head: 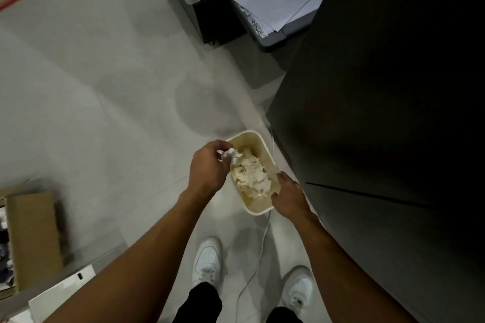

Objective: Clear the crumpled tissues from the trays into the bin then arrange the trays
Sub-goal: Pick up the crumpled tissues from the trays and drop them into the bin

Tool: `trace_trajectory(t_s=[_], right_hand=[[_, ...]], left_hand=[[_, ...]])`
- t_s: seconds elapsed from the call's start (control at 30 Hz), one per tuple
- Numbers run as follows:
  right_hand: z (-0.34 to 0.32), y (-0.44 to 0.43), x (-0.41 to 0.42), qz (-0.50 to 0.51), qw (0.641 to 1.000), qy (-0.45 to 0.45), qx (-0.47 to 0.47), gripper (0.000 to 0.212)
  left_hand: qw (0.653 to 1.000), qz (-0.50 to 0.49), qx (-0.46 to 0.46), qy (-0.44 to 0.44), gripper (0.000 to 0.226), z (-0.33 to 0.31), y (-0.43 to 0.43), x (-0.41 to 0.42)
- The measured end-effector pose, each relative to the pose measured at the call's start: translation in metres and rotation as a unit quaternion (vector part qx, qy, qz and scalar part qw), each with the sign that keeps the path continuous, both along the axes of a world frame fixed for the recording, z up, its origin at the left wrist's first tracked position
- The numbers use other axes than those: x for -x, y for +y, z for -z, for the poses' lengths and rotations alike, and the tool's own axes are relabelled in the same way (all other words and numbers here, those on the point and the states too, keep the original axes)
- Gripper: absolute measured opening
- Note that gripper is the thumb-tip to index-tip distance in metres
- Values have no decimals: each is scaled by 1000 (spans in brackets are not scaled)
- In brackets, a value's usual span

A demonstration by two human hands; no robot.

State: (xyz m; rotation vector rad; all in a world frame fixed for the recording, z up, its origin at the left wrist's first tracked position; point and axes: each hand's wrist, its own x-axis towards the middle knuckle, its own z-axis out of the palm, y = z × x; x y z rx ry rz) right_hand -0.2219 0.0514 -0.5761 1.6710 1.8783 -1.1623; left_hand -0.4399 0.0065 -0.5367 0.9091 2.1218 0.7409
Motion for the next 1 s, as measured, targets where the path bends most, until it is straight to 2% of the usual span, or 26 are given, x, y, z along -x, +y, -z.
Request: trace_trajectory(t_s=[0.13, 0.2, 0.33, 0.47, 0.77, 1.0], right_hand=[[6, -1, 0, 7, 1000, 1, -2, 64], [8, 0, 1, 15, 1000, 7, -2, 62], [7, 4, -1, 19, 1000, 10, 6, 63], [-8, 1, -5, 34, 999, 14, -1, 57], [-94, -14, -4, 92, 995, 44, -11, 50], [-219, -21, -1, 139, 983, 100, -60, 51]], left_hand=[[999, 8, -12, 35, 10, 14, 17, -3], [999, 26, -10, 40, 17, 22, 29, -5], [977, 160, 125, 67, 55, 36, 41, -4], [972, 152, 171, 60, 47, 29, 19, -5], [978, 149, 148, 12, 29, -61, -28, -12], [987, 142, 78, -5, 27, -178, -21, -33]])
